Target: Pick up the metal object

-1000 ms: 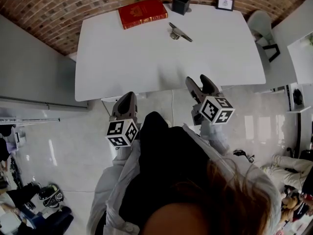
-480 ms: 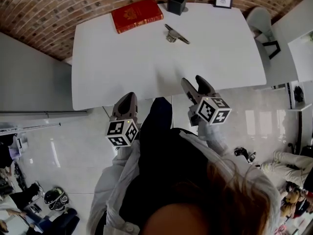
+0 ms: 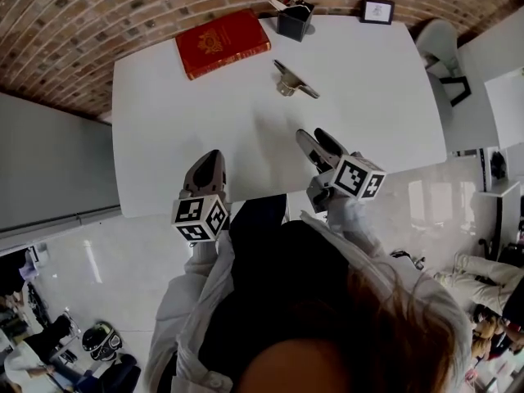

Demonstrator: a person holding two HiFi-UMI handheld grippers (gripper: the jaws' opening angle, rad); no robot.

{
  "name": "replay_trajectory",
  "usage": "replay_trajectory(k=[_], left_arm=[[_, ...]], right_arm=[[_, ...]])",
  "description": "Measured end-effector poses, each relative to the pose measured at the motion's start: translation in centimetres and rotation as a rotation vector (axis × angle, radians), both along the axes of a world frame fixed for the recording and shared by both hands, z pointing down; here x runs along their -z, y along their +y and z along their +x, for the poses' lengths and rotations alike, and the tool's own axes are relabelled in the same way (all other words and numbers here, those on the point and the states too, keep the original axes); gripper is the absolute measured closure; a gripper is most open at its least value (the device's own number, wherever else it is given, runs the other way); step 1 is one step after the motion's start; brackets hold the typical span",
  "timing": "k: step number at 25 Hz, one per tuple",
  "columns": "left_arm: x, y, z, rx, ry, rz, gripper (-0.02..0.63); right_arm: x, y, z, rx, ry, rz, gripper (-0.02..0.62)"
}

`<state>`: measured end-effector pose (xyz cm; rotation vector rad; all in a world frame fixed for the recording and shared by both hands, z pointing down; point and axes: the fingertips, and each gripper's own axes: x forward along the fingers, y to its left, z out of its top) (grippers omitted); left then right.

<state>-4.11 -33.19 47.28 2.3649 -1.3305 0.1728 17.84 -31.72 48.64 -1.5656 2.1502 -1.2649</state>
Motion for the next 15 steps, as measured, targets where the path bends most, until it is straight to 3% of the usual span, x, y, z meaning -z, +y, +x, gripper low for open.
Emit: replay_trajectory(k=[15], left_arm=[[-0.9, -8.9, 1.9, -0.025, -0.005, -0.046, 0.583]], right_arm=[[-2.2, -9.6, 1.0, -0.122, -0.526, -0.118, 0.288]])
